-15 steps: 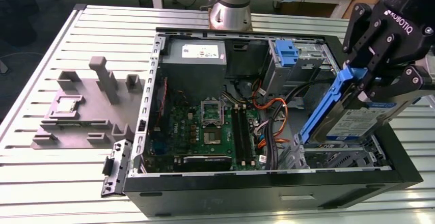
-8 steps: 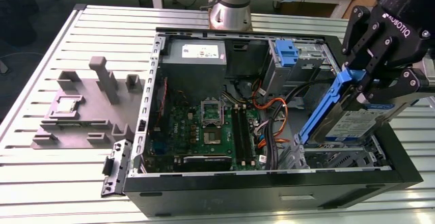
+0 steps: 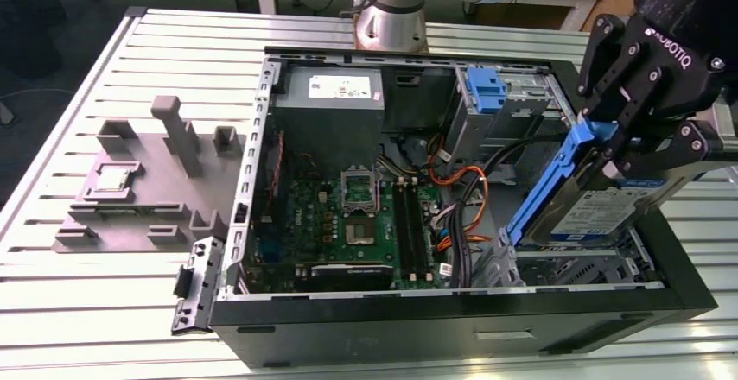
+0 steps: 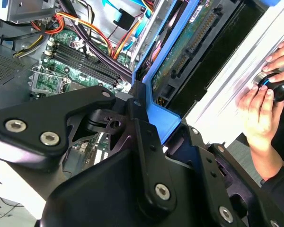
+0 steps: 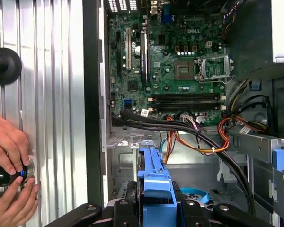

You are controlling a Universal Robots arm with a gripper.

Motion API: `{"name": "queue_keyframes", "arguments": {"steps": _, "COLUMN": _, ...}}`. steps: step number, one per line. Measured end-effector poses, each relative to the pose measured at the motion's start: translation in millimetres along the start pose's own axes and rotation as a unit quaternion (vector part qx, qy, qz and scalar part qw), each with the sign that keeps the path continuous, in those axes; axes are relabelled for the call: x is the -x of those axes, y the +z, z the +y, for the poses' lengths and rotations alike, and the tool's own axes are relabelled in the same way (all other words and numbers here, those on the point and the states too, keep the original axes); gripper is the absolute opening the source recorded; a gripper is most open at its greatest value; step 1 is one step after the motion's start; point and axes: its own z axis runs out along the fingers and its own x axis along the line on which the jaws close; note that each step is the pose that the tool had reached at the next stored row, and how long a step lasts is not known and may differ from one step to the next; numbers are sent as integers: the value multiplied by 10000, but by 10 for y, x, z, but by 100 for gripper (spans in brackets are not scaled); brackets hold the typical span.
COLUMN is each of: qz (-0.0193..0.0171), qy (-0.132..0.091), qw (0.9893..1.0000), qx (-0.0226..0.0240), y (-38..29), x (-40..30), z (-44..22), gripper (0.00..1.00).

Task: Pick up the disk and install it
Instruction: 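Pick up the disk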

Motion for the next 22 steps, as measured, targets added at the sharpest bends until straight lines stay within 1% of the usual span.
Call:
{"name": "queue_keyframes", "arguments": {"steps": 17, "qz": 0, "qy": -19, "qw": 10000, "qx": 0, "y": 32, "x": 4, "z": 0, "gripper": 37}}
{"name": "queue_keyframes", "arguments": {"steps": 22, "qz": -18, "qy": -18, "qw": 10000, "qx": 0, "y": 38, "x": 4, "z": 0, "gripper": 37}}
